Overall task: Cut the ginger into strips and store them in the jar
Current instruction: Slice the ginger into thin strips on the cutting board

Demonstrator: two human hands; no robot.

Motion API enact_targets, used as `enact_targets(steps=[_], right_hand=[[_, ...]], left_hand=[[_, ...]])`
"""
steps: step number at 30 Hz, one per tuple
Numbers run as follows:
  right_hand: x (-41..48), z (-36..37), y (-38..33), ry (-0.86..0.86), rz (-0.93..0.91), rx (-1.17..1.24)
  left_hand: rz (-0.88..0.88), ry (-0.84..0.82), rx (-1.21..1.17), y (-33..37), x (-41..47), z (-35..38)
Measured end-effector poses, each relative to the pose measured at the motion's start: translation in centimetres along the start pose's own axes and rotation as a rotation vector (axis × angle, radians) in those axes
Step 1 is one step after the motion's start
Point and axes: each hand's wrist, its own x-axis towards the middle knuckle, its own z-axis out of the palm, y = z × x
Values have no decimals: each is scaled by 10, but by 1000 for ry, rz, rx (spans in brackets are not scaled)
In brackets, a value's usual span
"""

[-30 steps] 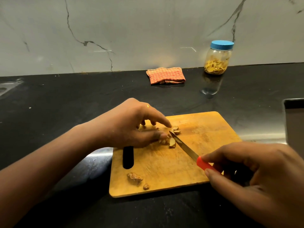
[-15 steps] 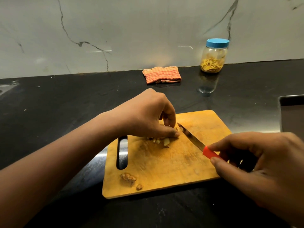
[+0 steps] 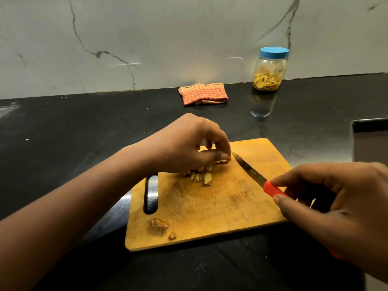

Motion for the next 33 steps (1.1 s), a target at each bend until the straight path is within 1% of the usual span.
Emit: enact_targets(steps=[2, 5, 7, 9, 13, 16, 29, 31, 33], right_hand=[[0, 0, 0, -5, -2, 11], [-1, 1, -1, 12, -9, 0], [0, 2, -3, 35, -16, -6], [0, 3, -4, 44, -23, -3], [0, 5, -4, 27, -25, -3], [-1, 6, -6, 29, -37, 4], [-3, 9, -3, 37, -53, 37], [-2, 10, -2, 41, -55, 39], [-1, 11, -1, 47, -58, 41]], left_hand=[[-51, 12, -83, 2, -3, -5], [-136, -59, -212, 5, -12, -14], [-147, -131, -334, 4, -24, -24], [-110, -182, -429, 0, -42, -34], [-82, -325, -488, -7, -74, -38], [-82, -400, -431, -10, -80, -30], [-87, -419, -371, -13, -70, -27], [-74, -365, -365, -13, -64, -32], [-69, -257, -377, -10, -54, -34]])
